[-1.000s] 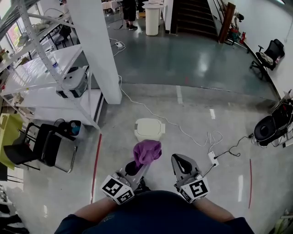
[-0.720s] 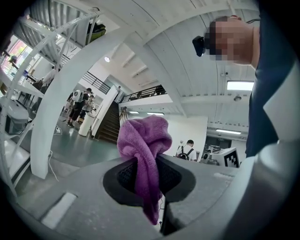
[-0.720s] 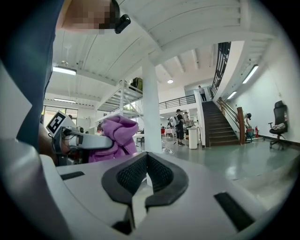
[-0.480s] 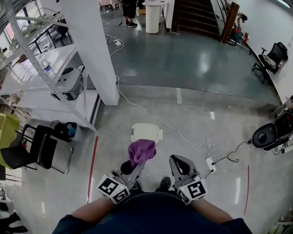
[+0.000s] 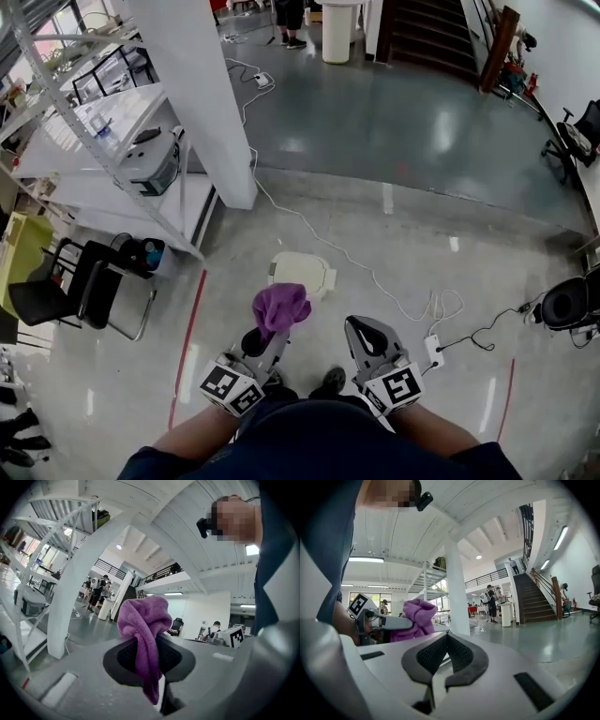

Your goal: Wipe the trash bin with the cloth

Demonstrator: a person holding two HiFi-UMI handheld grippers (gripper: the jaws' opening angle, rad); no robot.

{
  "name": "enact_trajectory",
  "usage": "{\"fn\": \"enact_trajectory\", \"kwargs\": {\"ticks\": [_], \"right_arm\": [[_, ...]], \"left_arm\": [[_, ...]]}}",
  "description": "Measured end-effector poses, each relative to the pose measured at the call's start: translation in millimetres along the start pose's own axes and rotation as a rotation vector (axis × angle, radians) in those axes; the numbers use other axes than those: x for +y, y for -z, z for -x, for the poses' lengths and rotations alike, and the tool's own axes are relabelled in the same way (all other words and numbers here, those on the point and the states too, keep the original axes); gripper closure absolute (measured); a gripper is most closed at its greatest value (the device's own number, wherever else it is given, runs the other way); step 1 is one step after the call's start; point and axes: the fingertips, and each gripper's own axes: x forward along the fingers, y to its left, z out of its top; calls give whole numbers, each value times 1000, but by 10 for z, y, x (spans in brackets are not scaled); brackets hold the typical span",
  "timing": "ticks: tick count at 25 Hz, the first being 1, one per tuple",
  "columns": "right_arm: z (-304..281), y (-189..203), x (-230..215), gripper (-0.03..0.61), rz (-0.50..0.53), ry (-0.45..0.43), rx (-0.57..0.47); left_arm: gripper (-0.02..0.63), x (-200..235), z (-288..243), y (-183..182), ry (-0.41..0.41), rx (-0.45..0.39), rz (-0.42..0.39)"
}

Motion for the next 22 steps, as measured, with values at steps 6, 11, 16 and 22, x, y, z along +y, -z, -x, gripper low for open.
{"fn": "enact_trajectory", "kwargs": {"ticks": [6, 11, 16, 22], "right_arm": [[-242, 169, -95, 569, -16, 19, 28], [-537, 420, -162, 569, -30, 42, 23], [-830, 803, -280, 568, -62, 70, 5], [-1050, 1354, -519, 568, -43, 92, 9]], "left_arm": [[560, 384, -210, 70, -16, 22, -43], [560, 876, -385, 236, -27, 31, -72], [560, 1386, -572, 597, -47, 44, -88], [560, 1975, -795, 1059, -107, 18, -82]]}}
